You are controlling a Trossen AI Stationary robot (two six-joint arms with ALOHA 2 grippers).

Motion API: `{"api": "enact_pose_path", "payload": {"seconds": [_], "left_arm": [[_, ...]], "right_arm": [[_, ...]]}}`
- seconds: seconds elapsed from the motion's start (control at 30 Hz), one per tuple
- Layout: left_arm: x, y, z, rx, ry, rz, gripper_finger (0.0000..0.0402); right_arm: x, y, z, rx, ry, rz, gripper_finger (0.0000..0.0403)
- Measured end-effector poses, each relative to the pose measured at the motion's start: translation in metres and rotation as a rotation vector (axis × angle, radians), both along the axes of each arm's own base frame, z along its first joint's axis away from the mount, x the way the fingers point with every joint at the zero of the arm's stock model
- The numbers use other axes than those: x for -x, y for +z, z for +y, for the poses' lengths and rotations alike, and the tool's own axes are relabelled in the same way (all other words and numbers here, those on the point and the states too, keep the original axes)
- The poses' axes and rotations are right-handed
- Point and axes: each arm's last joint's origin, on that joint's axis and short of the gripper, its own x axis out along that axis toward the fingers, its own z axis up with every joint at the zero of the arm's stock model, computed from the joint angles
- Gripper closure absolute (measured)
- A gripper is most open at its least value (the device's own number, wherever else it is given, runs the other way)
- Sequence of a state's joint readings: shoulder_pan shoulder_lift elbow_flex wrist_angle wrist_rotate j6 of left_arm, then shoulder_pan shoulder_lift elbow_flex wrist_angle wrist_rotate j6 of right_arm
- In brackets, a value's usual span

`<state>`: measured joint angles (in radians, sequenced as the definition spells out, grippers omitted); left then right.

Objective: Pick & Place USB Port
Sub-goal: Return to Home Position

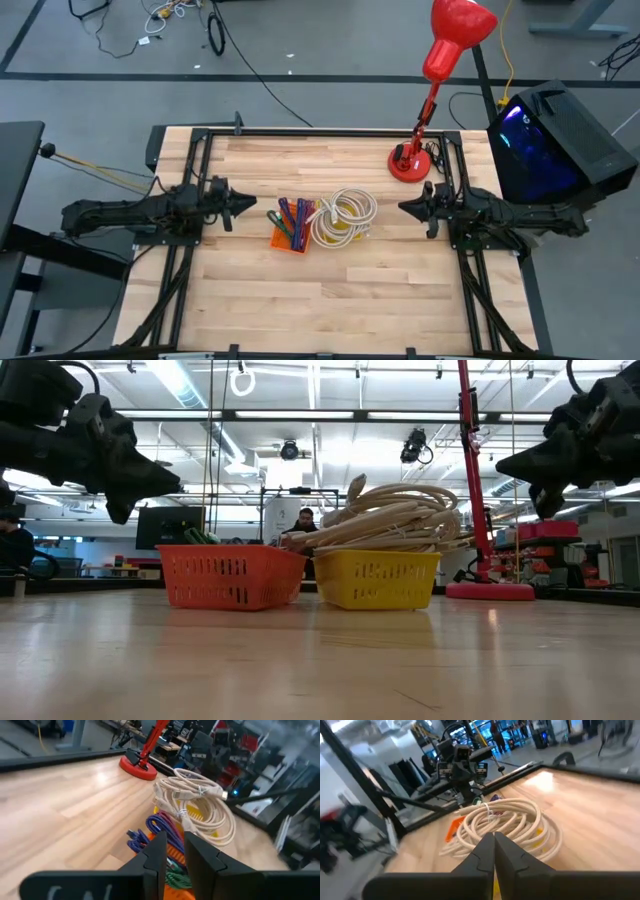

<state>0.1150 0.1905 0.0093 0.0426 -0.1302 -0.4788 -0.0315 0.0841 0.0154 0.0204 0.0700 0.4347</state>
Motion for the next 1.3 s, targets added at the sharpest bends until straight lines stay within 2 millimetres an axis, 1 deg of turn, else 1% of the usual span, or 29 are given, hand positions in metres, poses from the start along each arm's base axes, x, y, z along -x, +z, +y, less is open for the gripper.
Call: {"api": "enact_pose_path", "payload": {"seconds": [0.07, 0.2, 0.3, 0.37, 0.43, 0.63, 0.7, 0.77, 0.87, 0.93, 1.0, 1.1, 1.17, 1.3], "left_arm": [[0.000, 0.000, 0.000, -0.043, -0.006, 0.010, 0.0333], [0.000, 0.000, 0.000, -0.111, -0.013, 0.028, 0.0333], [0.000, 0.000, 0.001, -0.169, 0.008, 0.047, 0.0333], [0.001, 0.000, 0.002, -0.184, 0.039, 0.052, 0.0333], [0.001, 0.000, 0.002, -0.173, 0.055, 0.049, 0.0333], [0.000, 0.000, 0.002, -0.152, 0.047, 0.035, 0.0333], [0.000, 0.000, 0.001, -0.137, 0.015, 0.031, 0.0333], [0.000, -0.001, -0.002, -0.126, -0.087, 0.035, 0.0333], [-0.001, -0.001, -0.006, -0.115, -0.235, 0.027, 0.0333], [-0.001, 0.000, -0.008, -0.103, -0.277, 0.014, 0.0333], [-0.001, 0.000, -0.008, -0.121, -0.263, 0.017, 0.0333], [-0.001, -0.001, -0.005, -0.147, -0.173, 0.033, 0.0333], [-0.001, -0.001, -0.005, -0.111, -0.137, 0.031, 0.0333], [-0.001, -0.001, -0.004, -0.037, -0.123, 0.016, 0.0333]], "right_arm": [[0.000, 0.000, 0.000, 0.092, 0.004, 0.009, 0.0389], [0.000, 0.000, 0.000, 0.330, 0.016, 0.033, 0.0392], [0.000, 0.000, -0.001, 0.433, 0.003, 0.044, 0.0395], [0.000, 0.001, -0.001, 0.462, -0.012, 0.049, 0.0397], [0.000, 0.001, -0.001, 0.465, -0.019, 0.050, 0.0397], [0.000, 0.001, -0.001, 0.350, -0.029, 0.034, 0.0388], [0.000, 0.001, -0.001, 0.332, -0.024, 0.031, 0.0386], [0.000, 0.001, 0.001, 0.308, 0.032, 0.019, 0.0385], [0.000, 0.001, 0.006, 0.296, 0.221, -0.010, 0.0385], [0.000, 0.002, 0.009, 0.303, 0.302, -0.033, 0.0385], [0.000, 0.002, 0.010, 0.324, 0.302, -0.032, 0.0385], [0.000, 0.001, 0.008, 0.353, 0.250, -0.016, 0.0385], [0.000, 0.001, 0.007, 0.337, 0.231, -0.012, 0.0385], [-0.001, 0.001, 0.007, 0.265, 0.208, -0.009, 0.0385]]}}
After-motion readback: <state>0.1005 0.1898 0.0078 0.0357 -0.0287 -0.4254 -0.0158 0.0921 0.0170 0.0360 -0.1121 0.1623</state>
